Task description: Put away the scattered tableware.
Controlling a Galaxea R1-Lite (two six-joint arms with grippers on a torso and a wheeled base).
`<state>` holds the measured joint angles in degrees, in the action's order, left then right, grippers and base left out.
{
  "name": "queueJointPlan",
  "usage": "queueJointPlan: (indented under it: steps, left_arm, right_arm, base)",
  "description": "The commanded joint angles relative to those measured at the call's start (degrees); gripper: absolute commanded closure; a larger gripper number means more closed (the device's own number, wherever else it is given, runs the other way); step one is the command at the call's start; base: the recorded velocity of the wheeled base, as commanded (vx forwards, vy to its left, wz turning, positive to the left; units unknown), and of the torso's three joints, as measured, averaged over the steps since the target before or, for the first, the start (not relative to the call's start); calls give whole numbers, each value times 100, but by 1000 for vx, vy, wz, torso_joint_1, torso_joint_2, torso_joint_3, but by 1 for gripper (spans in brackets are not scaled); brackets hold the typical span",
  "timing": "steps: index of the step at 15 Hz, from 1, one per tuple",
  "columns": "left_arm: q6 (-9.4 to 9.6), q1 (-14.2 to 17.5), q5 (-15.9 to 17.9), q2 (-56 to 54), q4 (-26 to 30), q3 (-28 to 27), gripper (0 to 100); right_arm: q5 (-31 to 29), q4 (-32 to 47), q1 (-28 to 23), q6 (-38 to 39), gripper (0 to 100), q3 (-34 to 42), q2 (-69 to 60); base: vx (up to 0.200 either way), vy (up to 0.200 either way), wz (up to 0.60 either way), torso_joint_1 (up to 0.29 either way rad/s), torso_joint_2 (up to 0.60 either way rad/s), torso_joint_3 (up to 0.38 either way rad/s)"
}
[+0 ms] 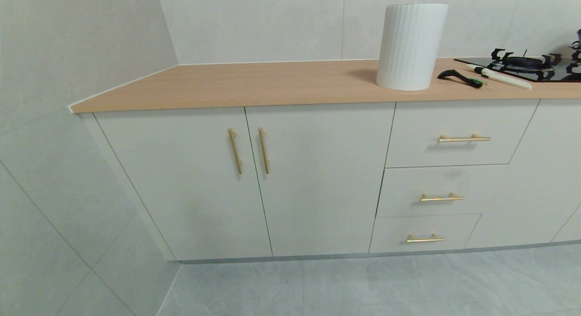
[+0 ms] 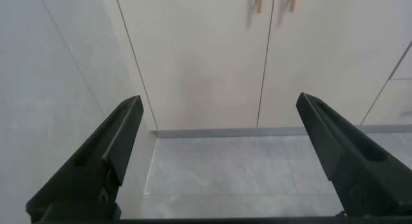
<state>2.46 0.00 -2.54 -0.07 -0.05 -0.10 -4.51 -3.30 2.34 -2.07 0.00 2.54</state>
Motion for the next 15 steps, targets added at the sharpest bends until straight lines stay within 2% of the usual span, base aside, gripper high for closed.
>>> queueJointPlan:
  steps: [1,3,4,5,6,7,8,10,11,13,15]
  left_arm:
    - [-9,0,-1,7,-4,1,0]
    - [-9,0,-1,7,-4,1,0]
    - [-18,0,-1,7,-4,1,0]
    - [-9,0,-1,7,-4,1,0]
    - [-27,0,-1,7,-4,1,0]
    - [-70,0,-1,7,-4,1,0]
    - [-88,0,-1,7,-4,1,0]
    - [-88,0,-1,7,-4,1,0]
    - [-114,0,-1,7,-4,1,0]
    - [-211,0,-1,7,-4,1,0]
    - [-229,0,-1,7,-4,1,0]
  right_arm:
    - [-24,5,74,-12,0,0,212]
    - [-604,5,47,31,0,0,195]
    - [-656,5,38,23,0,0,177]
    - [-621,-4,-252,-338,0,0,-254]
    - [-771,-4,-234,-364,0,0,-218]
    - [-1017,5,-234,-232,0,0,-254]
    - [-982,23,-234,-65,0,0,-254]
    - [-340,32,-225,198,0,0,-245]
    - [477,471,-225,172,0,-18,-254]
    - [530,348,-225,190,0,-9,-254]
    - [539,339,-225,190,0,0,-254]
  base:
    - [0,0,0,0,0,0]
    - [0,0,0,0,0,0]
    - [0,0,0,0,0,0]
    - [0,0,0,0,0,0]
    - [0,0,0,0,0,0]
    - [0,0,0,0,0,0]
    - [0,0,0,0,0,0]
    - [0,0,0,0,0,0]
    - [0,0,0,0,0,0]
    - [0,0,0,0,0,0]
    - [0,0,0,0,0,0]
